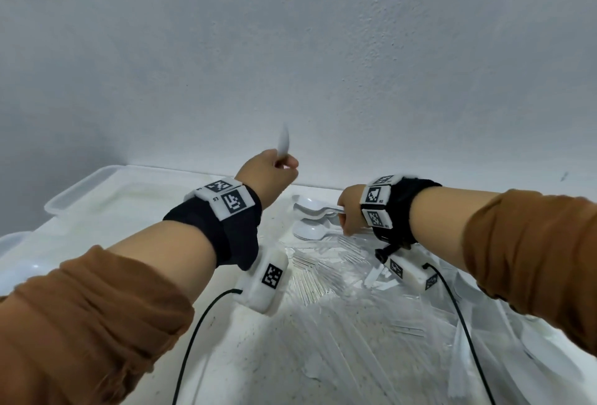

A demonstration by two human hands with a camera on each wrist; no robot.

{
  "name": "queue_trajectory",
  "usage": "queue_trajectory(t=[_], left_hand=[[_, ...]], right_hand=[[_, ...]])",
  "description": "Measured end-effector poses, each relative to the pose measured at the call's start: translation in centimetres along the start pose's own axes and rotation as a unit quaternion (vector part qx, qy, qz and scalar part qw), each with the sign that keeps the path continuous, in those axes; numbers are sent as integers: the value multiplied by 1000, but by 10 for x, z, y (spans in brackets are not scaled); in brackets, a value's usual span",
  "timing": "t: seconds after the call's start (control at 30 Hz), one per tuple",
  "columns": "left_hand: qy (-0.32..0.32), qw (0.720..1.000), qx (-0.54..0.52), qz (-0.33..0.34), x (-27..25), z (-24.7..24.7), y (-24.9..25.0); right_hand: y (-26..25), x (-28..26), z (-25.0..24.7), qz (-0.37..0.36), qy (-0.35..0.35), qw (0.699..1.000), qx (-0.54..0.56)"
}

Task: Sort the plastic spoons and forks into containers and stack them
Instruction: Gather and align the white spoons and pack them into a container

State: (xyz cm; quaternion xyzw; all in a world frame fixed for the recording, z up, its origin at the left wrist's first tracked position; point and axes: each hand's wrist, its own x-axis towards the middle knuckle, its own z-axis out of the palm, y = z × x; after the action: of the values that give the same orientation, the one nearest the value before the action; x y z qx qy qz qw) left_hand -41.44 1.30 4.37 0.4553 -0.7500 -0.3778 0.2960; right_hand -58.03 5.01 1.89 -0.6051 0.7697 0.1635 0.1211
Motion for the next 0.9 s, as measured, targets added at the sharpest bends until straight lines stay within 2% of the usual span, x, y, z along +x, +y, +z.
queue_trajectory(t=[0.17, 0.43, 0.53, 0.67, 0.77, 0.9], left_hand=[[-65, 997, 23, -35, -4, 7, -5], [-59, 994, 51, -78, -1, 2, -14], [-53, 992, 69, -92, 1, 0, -18], [-57, 984, 127, -113, 4, 1, -21], [-112, 972, 179, -104, 2, 9, -15], [-207, 927, 308, -52, -2, 30, -2]], right_hand=[[-4, -2, 4, -12, 11, 1000, -8], [0, -13, 0, -6, 49, 998, 35], [-1, -13, -4, 16, 45, 999, 17], [6, -25, -13, 31, 40, 996, 70], [16, -35, -17, 70, 54, 991, 104], [27, -52, -22, 111, 75, 971, 200]])
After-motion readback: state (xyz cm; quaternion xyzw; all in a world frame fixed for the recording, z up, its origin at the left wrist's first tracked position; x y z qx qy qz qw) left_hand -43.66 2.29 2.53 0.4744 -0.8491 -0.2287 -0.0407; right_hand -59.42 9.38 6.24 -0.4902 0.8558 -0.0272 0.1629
